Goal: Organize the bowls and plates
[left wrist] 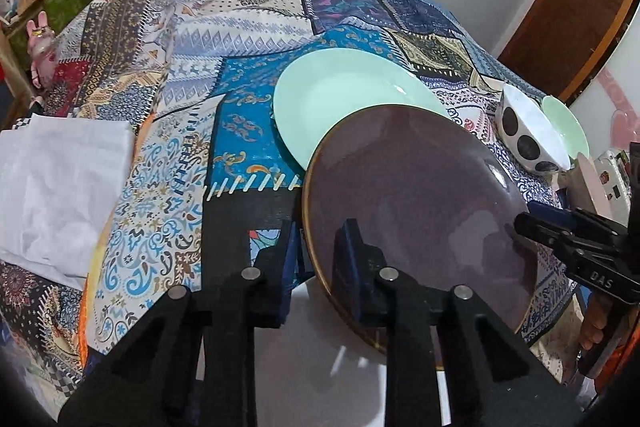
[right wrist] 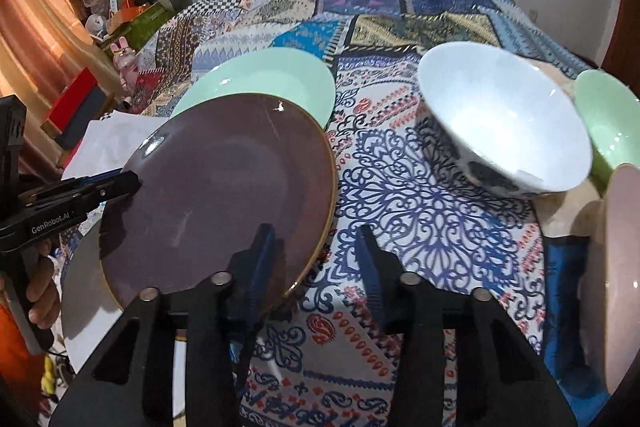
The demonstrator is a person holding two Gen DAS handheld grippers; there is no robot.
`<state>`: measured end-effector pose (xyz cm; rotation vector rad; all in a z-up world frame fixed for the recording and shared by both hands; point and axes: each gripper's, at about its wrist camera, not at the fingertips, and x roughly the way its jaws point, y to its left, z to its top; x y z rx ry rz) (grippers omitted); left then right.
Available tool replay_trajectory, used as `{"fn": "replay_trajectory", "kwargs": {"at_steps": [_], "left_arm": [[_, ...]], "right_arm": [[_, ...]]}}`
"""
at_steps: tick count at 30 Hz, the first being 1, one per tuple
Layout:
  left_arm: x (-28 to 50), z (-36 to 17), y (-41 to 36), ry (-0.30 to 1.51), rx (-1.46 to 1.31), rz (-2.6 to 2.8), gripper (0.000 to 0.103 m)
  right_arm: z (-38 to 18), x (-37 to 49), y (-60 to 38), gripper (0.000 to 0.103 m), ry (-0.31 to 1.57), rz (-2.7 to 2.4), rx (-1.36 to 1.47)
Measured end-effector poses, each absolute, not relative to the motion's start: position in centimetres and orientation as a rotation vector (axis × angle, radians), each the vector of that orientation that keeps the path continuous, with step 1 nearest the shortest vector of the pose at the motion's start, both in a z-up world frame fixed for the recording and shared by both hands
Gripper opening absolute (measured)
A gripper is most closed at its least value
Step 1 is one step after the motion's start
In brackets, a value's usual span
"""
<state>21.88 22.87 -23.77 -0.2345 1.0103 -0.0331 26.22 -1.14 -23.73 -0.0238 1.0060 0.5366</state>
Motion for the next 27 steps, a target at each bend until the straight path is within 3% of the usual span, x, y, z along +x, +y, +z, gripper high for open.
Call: {"fn": "replay_trajectory", "kwargs": {"at_steps": [27], "left_arm": [[20.9,-22.8,22.4,0.996,-0.248,-0.041,0.023]], "right_arm": [[-23.7,26.6,-0.7,0.030,1.030,0.575,0.045]]}}
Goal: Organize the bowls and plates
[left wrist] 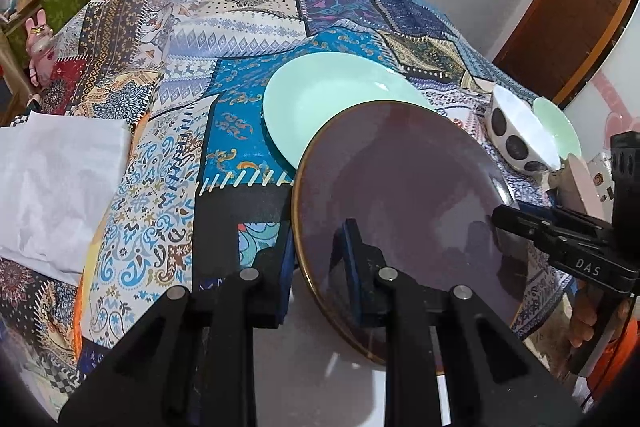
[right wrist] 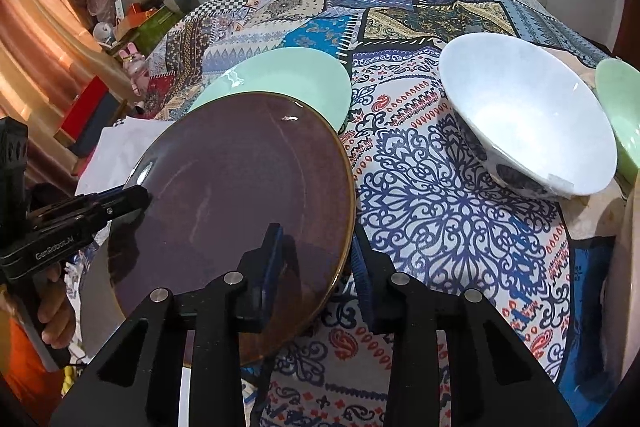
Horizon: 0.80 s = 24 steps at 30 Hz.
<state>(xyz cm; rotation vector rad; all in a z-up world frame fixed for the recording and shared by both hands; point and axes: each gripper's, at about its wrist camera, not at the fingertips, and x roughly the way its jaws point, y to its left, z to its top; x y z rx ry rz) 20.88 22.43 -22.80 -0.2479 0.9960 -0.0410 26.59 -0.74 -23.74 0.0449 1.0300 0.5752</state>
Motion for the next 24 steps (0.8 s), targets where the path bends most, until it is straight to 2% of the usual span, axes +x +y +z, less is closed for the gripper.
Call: {"fn": "replay_trajectory", "kwargs": {"at_steps": [24], "left_arm": [[16.0,-19.1,17.1,0.970,-0.256,-0.048,0.023]], "right_arm": [[-20.1,23.0,-5.4,0.030,0.942,0.578,0.084]]}}
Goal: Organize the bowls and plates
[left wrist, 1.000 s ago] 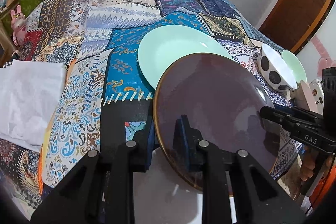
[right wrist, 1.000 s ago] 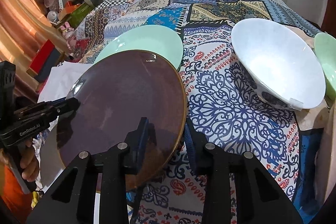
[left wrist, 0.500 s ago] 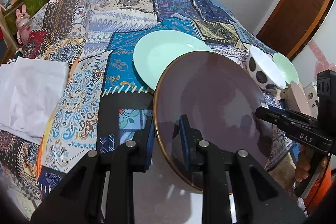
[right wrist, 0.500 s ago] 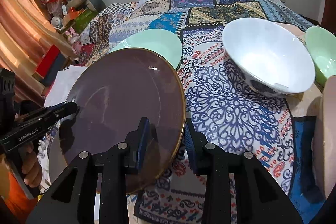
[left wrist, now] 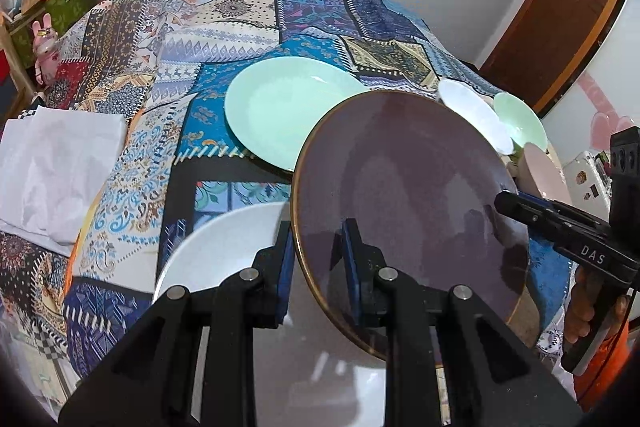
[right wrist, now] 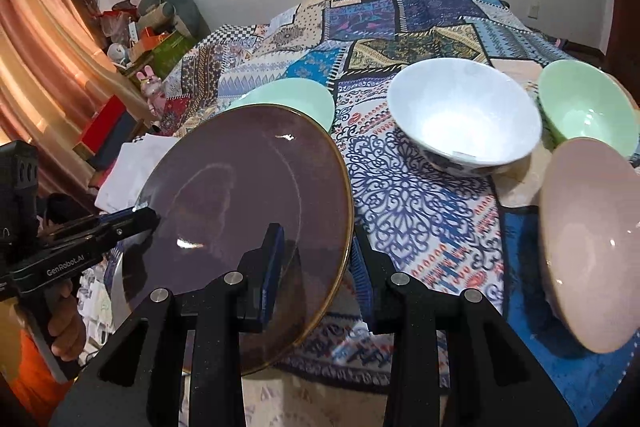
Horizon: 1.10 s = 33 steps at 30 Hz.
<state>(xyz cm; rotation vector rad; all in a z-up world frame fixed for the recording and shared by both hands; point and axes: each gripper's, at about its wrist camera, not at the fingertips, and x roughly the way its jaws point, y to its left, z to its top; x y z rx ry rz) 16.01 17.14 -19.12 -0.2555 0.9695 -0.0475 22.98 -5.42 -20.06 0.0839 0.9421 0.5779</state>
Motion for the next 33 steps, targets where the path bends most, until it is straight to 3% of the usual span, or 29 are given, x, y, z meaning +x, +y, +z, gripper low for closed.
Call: {"fn": "replay_trajectory", "kwargs": {"at_steps": [33], "left_arm": [[12.9,-19.3,7.4,1.054,-0.217,-0.133,0.023]], "right_arm": [[-20.5,18.9,-14.0,0.030,0.931,0.521,0.157]]}}
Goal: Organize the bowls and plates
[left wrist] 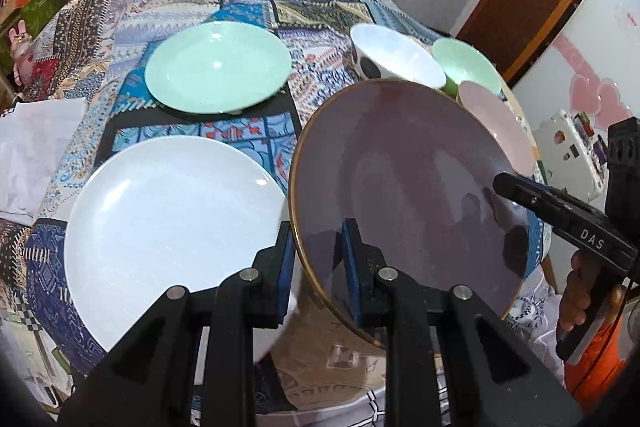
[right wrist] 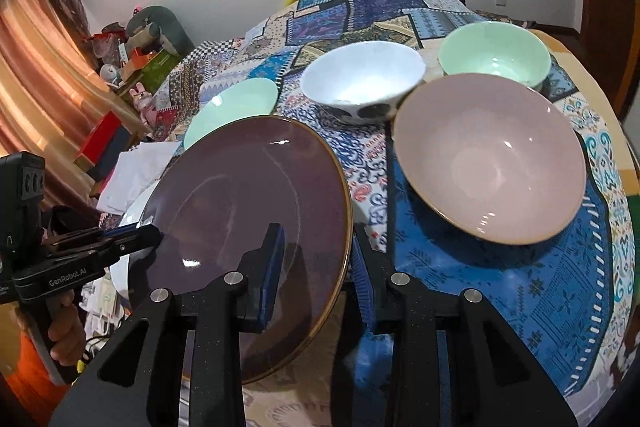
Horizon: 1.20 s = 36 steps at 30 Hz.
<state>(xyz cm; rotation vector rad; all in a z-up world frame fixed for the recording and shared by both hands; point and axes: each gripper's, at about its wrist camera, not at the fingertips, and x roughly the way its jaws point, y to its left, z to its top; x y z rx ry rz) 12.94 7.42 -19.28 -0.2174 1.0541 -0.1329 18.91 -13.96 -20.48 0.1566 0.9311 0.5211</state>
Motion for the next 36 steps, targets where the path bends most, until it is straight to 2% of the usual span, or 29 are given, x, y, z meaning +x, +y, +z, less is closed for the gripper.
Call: {"fn": "replay_trajectory", "kwargs": {"at_steps": [20,31,36], "left_arm": [[14.7,-22.8,4.8,1.146,-0.191,-0.139,0.023],[14.9,-23.2,4.7,1.143,-0.184,-0.139,0.023],[14.1,-22.2,4.9,1.100,-0.156,-0.131,0.023]], "right_arm": [[-24.2,19.6,-16.4,0.030,1.015,0.493,0.196],[-24.4,19.9,-16.2,0.032,1.012,0.493,0.169],[-23.0,19.1,-16.0,0.033,0.953,0.460,0.109]]}}
